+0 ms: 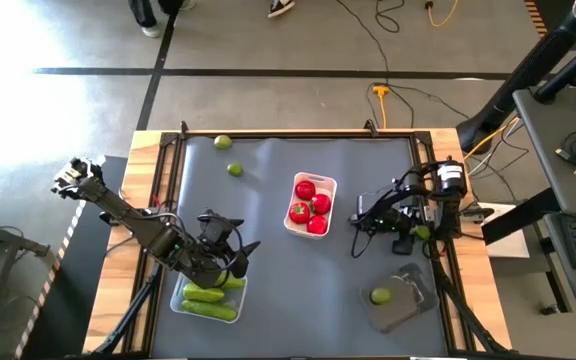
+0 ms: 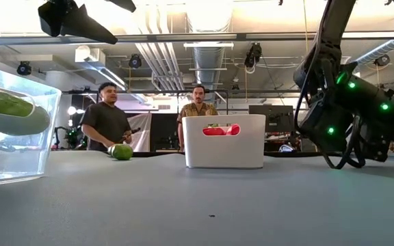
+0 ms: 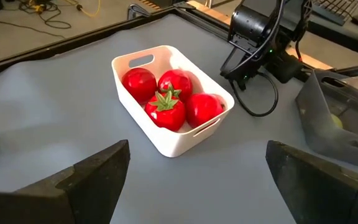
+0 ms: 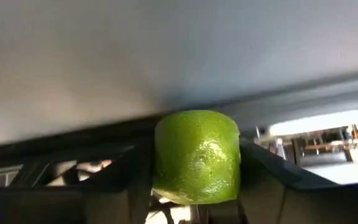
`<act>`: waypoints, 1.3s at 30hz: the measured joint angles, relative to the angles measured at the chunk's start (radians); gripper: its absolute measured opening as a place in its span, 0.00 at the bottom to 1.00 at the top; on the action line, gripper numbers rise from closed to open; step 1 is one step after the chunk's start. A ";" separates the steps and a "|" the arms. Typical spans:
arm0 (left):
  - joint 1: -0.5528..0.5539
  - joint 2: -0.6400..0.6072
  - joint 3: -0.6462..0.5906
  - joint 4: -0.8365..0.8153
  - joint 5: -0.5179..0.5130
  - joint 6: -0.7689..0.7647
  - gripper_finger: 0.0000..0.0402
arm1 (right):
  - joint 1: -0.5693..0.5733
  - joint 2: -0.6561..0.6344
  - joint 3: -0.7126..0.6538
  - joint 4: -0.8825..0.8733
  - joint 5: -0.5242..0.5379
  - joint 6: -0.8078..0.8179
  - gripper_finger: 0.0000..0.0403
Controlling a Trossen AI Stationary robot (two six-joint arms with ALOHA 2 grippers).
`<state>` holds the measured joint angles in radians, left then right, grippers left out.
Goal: Sort produce into baskets
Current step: Put the bottom right lime into the black transparent bin
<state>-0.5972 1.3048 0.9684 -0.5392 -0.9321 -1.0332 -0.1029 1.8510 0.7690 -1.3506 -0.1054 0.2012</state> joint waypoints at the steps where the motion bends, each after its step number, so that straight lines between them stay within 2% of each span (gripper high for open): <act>1: 0.000 0.000 0.000 0.000 0.000 0.001 0.90 | 0.000 -0.007 0.006 -0.018 0.000 0.011 0.44; 5: 0.000 0.000 0.000 -0.001 0.000 0.004 0.90 | 0.020 -0.075 0.060 -0.106 0.000 0.058 0.38; 10: 0.000 0.000 0.000 -0.005 0.000 0.004 0.90 | 0.077 -0.229 0.185 -0.165 -0.007 0.208 0.40; 16: 0.000 0.000 0.000 -0.006 0.000 0.004 0.90 | 0.236 -0.417 0.331 -0.132 -0.093 0.640 0.41; 22: 0.001 0.001 0.000 -0.007 -0.007 0.029 0.90 | 0.498 -0.481 0.411 -0.093 -0.124 1.057 0.38; 26: 0.003 0.009 0.000 -0.008 -0.074 0.038 0.90 | 0.664 -0.467 0.398 0.023 -0.147 1.218 0.39; 30: 0.005 0.017 0.000 -0.007 -0.103 0.039 0.90 | 0.765 -0.425 0.325 0.236 -0.132 1.319 0.40; 33: 0.005 0.027 0.000 -0.005 -0.103 0.039 0.90 | 0.802 -0.396 0.257 0.357 -0.109 1.326 0.40; 39: 0.005 0.032 0.000 -0.004 -0.006 0.062 0.90 | 0.807 -0.369 0.177 0.391 -0.082 1.350 0.39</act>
<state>-0.5919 1.3369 0.9684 -0.5431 -0.9380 -0.9709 0.7044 1.4822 0.9460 -0.9591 -0.1875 1.5514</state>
